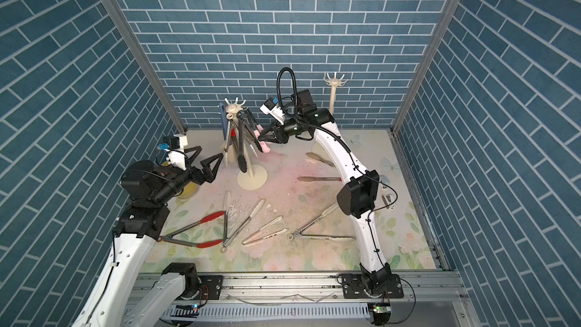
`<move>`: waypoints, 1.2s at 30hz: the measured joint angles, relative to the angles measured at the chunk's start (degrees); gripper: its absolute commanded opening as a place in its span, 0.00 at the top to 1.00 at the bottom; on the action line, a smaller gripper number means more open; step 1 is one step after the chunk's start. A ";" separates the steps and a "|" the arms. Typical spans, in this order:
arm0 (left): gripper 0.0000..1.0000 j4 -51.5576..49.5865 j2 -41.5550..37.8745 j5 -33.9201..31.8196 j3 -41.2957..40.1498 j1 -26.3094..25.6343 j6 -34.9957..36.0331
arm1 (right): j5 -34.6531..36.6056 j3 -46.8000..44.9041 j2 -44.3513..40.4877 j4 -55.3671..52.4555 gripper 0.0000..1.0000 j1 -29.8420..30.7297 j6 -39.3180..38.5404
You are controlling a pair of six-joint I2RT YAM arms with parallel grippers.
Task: Hang food tongs on kitchen utensil racks
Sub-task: Hang the food tongs on the rack.
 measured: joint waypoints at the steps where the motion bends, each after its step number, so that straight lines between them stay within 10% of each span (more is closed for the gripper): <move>1: 0.01 0.00 0.00 -0.02 0.00 0.00 0.00 | 0.26 0.02 0.00 -0.09 0.55 -0.17 -0.07; 9: 0.01 0.00 0.00 -0.02 0.00 0.00 0.00 | 4.24 -3.21 -1.68 -0.22 0.46 -1.46 0.09; 36: 0.01 1.05 -1.66 0.79 -1.33 0.00 -0.26 | 27.50 -60.98 -42.88 21.68 0.42 -4.00 7.91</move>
